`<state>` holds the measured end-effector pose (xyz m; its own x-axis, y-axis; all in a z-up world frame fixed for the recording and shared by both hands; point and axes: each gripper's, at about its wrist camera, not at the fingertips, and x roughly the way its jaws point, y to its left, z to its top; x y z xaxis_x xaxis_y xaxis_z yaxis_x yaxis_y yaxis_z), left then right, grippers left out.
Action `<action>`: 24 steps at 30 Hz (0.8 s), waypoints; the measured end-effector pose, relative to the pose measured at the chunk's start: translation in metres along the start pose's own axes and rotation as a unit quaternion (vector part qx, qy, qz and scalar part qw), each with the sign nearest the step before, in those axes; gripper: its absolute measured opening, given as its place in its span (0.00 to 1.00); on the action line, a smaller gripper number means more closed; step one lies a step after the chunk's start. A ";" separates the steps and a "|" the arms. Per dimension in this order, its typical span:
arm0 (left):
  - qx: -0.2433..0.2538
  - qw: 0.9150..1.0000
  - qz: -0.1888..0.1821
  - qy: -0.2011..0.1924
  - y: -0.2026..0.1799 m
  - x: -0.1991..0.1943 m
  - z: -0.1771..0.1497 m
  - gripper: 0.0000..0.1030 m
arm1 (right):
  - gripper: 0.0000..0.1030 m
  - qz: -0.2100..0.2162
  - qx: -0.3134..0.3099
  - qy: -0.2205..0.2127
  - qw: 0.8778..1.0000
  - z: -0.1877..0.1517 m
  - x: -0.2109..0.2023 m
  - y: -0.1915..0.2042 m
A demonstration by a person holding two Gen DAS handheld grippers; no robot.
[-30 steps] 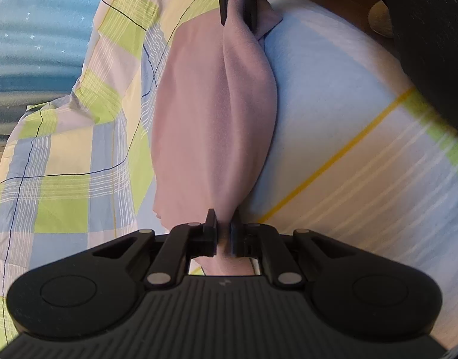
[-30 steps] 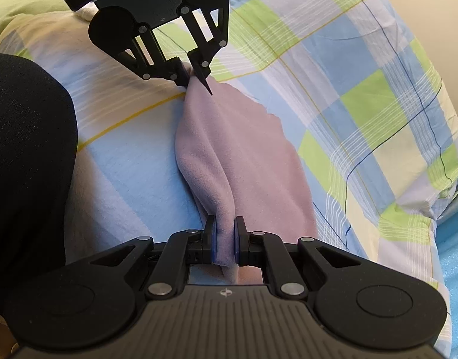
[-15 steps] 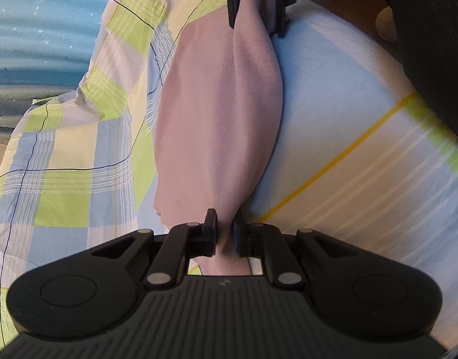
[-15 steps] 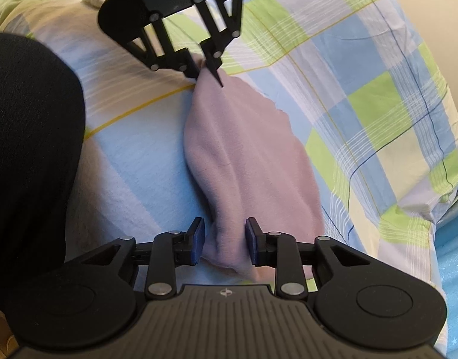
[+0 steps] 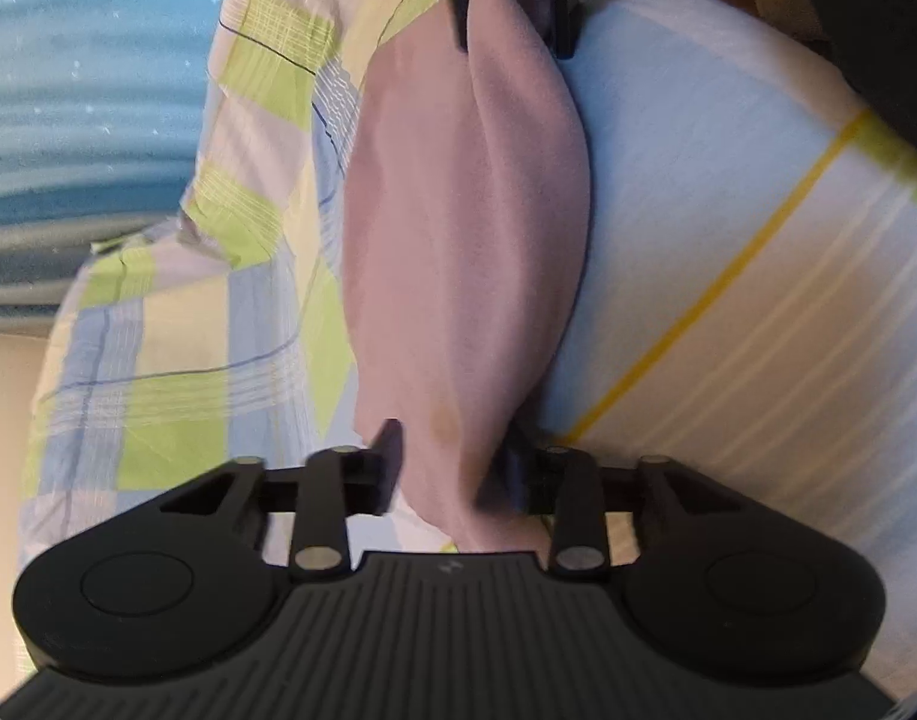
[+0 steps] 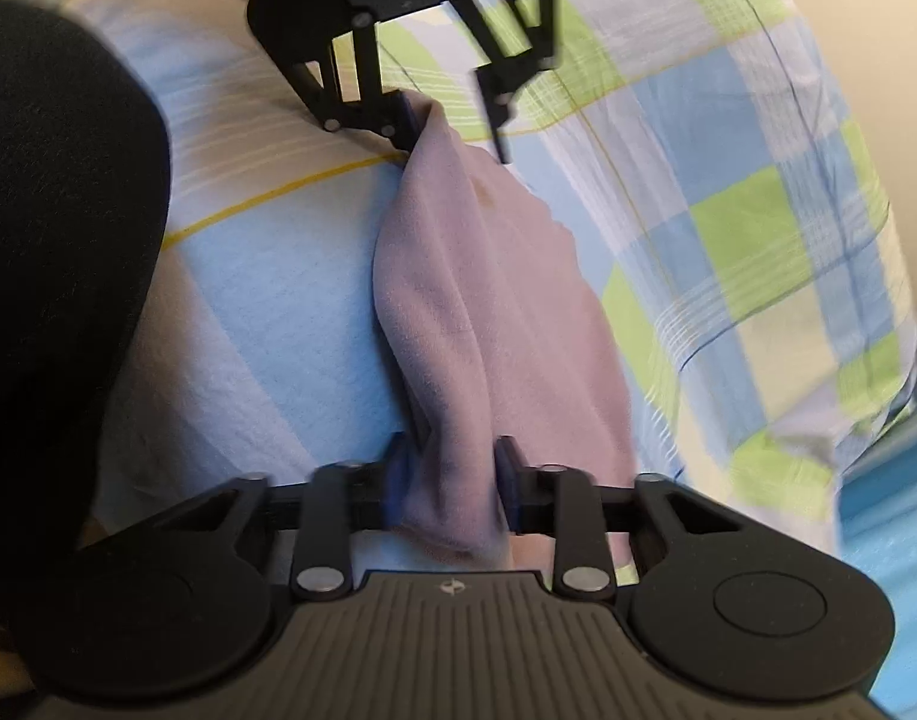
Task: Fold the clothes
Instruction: 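Lift the shirt end with both grippers and fold it over the rest, then lay the folded shirt down and open both grippers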
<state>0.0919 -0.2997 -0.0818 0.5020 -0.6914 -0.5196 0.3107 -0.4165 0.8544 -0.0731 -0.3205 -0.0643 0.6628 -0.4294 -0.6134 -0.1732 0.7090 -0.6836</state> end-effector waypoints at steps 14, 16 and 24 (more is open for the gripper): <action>-0.113 0.988 0.101 0.033 0.099 -0.003 -0.009 0.06 | 0.09 -0.106 -0.055 -0.091 0.989 0.043 -0.006 -0.151; -0.124 0.984 0.119 0.045 0.113 -0.017 -0.006 0.06 | 0.09 -0.128 -0.069 -0.118 0.982 0.045 -0.014 -0.159; -0.176 0.981 -0.076 0.022 0.046 -0.072 0.035 0.08 | 0.09 -0.019 -0.098 -0.091 0.991 -0.016 -0.012 -0.087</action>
<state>0.0417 -0.2903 -0.0053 0.4607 -0.6078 -0.6467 0.6399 -0.2774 0.7166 -0.0779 -0.3859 -0.0034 0.7885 -0.3344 -0.5162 -0.2712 0.5643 -0.7797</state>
